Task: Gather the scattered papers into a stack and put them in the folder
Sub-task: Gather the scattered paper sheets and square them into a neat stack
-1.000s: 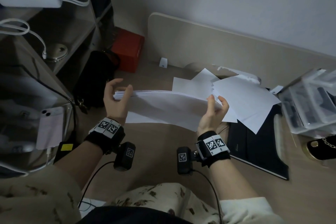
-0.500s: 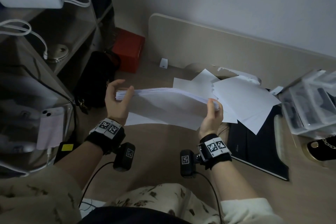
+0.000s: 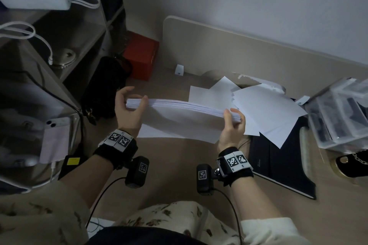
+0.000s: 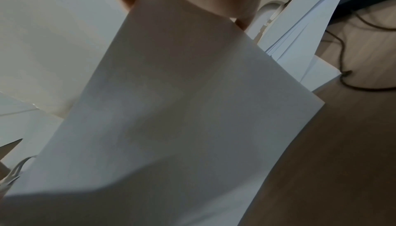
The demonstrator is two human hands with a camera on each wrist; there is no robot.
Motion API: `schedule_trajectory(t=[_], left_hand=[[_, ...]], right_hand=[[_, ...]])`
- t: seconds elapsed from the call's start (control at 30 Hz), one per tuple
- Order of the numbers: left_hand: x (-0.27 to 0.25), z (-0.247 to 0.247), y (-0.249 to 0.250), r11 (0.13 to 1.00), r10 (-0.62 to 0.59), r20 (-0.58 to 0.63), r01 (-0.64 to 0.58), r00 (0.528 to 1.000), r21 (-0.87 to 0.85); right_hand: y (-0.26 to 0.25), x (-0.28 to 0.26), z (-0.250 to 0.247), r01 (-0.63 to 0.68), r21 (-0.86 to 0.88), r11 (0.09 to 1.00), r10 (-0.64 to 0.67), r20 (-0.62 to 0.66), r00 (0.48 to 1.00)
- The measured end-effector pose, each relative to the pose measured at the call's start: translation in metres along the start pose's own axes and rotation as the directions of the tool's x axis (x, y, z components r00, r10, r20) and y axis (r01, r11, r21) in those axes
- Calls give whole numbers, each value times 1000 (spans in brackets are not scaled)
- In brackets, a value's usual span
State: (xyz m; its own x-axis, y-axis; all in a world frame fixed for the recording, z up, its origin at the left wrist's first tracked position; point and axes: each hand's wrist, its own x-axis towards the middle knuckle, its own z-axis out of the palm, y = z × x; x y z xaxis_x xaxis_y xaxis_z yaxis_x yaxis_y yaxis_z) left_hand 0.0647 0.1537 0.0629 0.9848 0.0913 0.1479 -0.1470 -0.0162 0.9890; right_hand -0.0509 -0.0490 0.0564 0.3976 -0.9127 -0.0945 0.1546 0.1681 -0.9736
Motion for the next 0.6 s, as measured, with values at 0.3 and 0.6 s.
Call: schedule_trajectory(t=[0.3, 0.6], left_hand=[[0, 0, -1, 999, -30, -14, 30, 999, -36], [2, 0, -1, 999, -50, -22, 49, 999, -18]], right_hand=[[-1, 0, 2, 1, -37, 999, -2, -32, 999], [-6, 0, 4, -24, -102, 994, 20, -45, 999]])
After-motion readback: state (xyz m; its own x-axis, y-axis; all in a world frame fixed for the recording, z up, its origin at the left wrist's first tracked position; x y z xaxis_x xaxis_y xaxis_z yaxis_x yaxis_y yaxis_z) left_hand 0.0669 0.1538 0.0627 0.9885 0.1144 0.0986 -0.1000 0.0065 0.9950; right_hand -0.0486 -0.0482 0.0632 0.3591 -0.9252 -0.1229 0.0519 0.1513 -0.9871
